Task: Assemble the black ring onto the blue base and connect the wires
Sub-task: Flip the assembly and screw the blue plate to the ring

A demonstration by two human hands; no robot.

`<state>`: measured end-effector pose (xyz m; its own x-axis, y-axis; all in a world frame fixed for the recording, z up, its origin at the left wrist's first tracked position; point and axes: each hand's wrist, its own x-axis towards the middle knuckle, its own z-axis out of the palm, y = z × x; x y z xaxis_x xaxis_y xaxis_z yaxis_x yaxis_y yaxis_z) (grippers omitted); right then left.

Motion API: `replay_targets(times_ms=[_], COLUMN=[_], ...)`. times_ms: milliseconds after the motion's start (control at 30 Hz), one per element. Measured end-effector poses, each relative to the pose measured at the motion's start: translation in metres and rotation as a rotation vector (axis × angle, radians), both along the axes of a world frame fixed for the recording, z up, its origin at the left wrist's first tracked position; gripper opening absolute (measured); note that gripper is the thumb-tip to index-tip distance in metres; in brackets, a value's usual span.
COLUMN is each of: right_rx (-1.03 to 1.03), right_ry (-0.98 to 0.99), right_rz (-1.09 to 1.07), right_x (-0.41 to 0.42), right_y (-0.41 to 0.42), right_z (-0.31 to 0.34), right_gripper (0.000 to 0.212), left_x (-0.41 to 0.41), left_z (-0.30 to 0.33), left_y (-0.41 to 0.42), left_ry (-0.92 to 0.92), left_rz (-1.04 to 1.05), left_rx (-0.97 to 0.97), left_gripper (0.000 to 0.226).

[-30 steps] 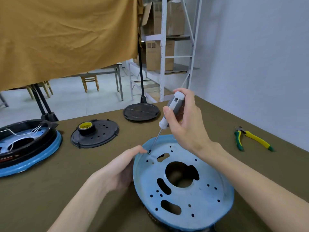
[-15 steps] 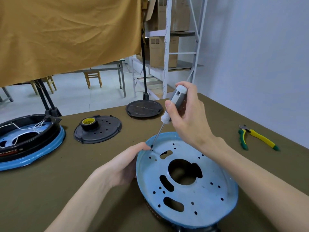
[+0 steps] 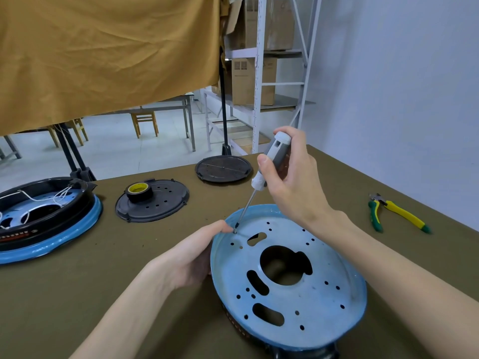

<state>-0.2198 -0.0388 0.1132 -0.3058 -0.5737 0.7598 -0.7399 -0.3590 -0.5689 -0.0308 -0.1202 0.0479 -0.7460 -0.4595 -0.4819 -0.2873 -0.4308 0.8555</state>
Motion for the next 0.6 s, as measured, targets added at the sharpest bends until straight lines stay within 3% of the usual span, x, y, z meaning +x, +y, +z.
replay_targets(times_ms=[200,500,600], right_rx=[0.008,0.168,0.258], right_ry=[0.002,0.200,0.251], right_rz=[0.018,0.151,0.074], right_x=[0.000,0.005,0.004], right_y=[-0.003,-0.004,-0.003], right_z=[0.000,0.030,0.043], right_gripper=[0.033,0.030,0.032], left_x=[0.000,0.000,0.000], left_z=[0.000,-0.001,-0.001], left_y=[0.000,-0.001,0.000], left_ry=[0.006,-0.006,-0.004], left_rz=[-0.007,0.006,0.010], left_rx=[0.004,0.005,0.006], left_gripper=[0.030,0.031,0.029])
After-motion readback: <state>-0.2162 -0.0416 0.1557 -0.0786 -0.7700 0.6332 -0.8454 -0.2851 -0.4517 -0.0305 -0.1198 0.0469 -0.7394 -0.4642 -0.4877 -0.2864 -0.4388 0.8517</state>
